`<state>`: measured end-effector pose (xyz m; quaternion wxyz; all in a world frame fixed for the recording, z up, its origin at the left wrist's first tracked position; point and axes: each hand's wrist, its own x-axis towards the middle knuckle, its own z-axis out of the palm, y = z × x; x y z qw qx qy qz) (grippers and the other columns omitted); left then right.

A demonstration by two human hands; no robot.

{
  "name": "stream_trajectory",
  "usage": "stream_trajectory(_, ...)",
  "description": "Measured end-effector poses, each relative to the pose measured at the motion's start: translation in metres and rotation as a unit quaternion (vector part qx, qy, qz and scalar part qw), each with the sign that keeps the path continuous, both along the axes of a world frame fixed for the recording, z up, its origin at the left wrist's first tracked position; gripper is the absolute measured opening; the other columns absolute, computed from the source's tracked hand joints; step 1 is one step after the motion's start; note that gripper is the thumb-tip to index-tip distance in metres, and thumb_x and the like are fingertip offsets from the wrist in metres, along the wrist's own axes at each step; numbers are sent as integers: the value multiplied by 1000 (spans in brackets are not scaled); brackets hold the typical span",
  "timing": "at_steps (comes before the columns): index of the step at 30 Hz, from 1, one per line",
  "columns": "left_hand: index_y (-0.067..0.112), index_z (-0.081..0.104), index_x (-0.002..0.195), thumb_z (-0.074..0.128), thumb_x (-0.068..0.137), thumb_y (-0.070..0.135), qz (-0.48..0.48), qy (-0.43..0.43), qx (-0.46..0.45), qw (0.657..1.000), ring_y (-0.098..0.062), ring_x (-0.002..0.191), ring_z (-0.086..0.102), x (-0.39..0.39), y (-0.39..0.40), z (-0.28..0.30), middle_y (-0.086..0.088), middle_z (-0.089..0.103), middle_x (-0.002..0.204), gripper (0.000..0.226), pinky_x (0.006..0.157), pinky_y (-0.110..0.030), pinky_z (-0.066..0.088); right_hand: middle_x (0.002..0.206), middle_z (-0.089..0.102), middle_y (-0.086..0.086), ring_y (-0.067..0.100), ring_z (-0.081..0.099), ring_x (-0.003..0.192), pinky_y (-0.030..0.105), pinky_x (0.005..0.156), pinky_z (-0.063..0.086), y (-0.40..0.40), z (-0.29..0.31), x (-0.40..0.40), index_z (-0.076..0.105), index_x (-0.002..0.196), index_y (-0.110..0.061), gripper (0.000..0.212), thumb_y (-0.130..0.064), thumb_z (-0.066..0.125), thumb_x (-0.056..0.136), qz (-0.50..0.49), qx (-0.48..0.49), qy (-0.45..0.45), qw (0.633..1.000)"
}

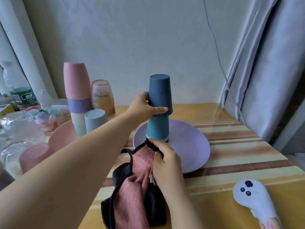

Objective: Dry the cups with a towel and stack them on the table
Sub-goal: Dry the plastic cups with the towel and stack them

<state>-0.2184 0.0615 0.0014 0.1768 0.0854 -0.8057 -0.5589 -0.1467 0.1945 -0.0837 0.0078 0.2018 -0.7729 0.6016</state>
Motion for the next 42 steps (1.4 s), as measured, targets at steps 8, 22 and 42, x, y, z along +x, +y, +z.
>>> stream_trajectory(8, 16, 49, 128, 86, 70, 18, 0, -75, -63, 995, -14, 100, 56, 1, -1, -47, 5, 58, 110, 69, 79, -26, 43, 105, 56, -24, -33, 42, 91, -7, 83, 29, 1, 5, 0, 65, 115, -23, 50, 10, 40, 88, -5, 3, 7, 1000)
stream_trajectory(22, 12, 52, 102, 66, 85, 11, 290, 108, -100, 946, -12, 80, 51, 101, -13, -63, 0, 54, 95, 22, 71, -22, 36, 89, 68, -4, 8, 49, 71, 31, 86, 50, -3, 3, 1, 62, 101, -42, 56, 7, 38, 88, -12, 10, 0, 1000)
stream_trajectory(42, 9, 38, 113, 87, 62, 18, 313, -103, 0, 944, -28, 107, 50, 103, -81, -70, -14, 49, 120, 71, 91, -44, 51, 82, 56, -3, 17, 49, 75, 29, 77, 45, -13, -5, 5, 60, 96, -47, 57, 5, 39, 88, 9, 17, 22, 1000)
